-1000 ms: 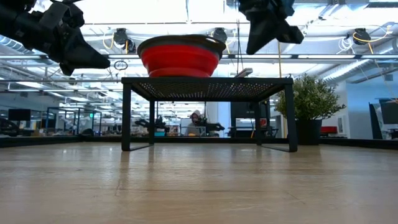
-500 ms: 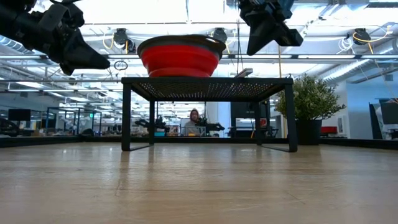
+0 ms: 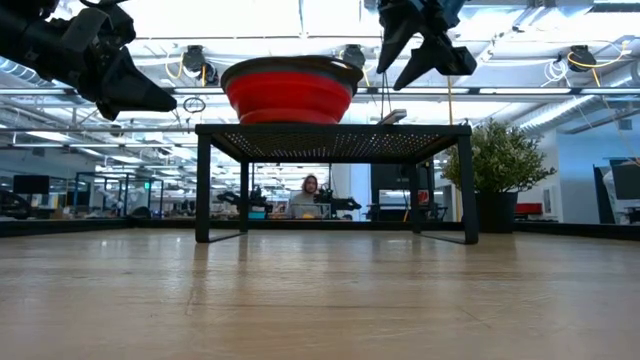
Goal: Pick & Place Fruit
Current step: Put the knife on the shelf
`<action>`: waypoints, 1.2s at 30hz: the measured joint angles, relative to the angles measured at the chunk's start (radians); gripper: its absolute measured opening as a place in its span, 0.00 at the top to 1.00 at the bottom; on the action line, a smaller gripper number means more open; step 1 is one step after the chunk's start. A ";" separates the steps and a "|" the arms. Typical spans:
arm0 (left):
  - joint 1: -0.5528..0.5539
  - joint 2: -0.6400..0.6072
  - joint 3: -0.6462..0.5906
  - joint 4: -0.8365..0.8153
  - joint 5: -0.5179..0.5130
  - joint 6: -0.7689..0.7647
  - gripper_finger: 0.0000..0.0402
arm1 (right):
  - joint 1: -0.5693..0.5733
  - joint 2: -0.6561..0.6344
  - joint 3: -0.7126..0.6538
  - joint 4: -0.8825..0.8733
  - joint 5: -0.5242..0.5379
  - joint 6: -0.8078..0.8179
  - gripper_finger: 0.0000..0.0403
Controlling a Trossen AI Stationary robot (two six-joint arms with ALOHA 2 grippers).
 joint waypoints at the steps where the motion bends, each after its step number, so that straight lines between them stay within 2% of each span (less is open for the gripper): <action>1: 0.000 0.000 0.000 0.000 0.000 0.000 0.87 | 0.000 0.000 0.000 0.002 0.011 0.000 0.61; 6: 0.000 0.000 0.000 0.000 0.000 0.000 0.87 | 0.000 0.000 -0.003 0.003 0.021 -0.003 0.58; 16: 0.000 0.000 0.000 0.000 0.000 -0.004 0.87 | 0.000 0.001 -0.083 0.043 0.018 -0.002 0.58; 26: 0.000 0.000 0.000 0.000 0.000 -0.006 0.87 | -0.002 0.024 -0.105 0.089 0.021 -0.011 0.58; 36: 0.000 0.000 0.000 0.001 0.000 -0.002 0.87 | -0.006 0.047 -0.106 0.109 0.020 -0.031 0.64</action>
